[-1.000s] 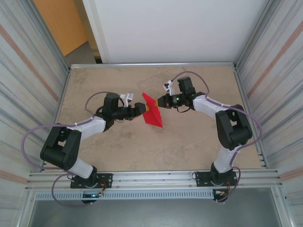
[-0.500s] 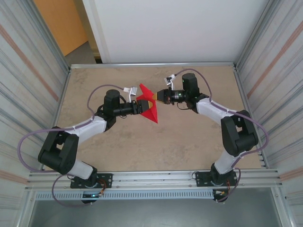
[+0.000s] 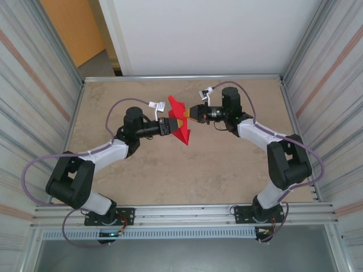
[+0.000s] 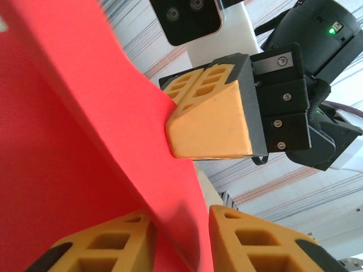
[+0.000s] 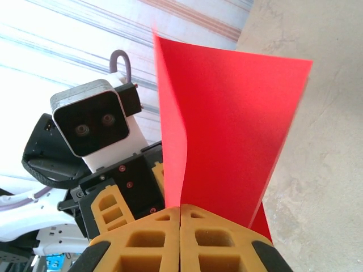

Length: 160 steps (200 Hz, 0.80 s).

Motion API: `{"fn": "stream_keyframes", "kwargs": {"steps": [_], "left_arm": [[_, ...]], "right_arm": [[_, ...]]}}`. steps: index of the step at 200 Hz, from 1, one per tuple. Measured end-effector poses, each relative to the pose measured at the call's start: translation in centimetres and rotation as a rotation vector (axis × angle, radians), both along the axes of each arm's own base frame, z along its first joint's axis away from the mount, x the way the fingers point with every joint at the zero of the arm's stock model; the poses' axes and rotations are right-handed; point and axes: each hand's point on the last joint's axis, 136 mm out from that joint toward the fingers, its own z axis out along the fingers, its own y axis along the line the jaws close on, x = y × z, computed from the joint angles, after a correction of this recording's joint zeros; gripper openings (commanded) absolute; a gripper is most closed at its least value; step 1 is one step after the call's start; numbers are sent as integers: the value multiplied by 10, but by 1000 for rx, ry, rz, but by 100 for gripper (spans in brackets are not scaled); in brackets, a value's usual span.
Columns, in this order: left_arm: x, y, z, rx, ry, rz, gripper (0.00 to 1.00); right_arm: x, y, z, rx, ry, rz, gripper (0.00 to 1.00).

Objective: Fold a paper plane with a square sheet of paper (pick it up from the middle)
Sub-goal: Turn over the paper at the center of the table.

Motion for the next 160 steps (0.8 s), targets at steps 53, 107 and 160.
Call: {"fn": "stream_keyframes", "kwargs": {"steps": [53, 107, 160], "left_arm": [[0, 0, -2, 4, 12, 1, 13], [2, 1, -10, 46, 38, 8, 12], [22, 12, -31, 283, 62, 122, 13]], "right_arm": [[4, -8, -3, 1, 21, -22, 33], [17, -40, -8, -61, 35, -127, 50], [33, -97, -17, -234, -16, -336, 55]]}}
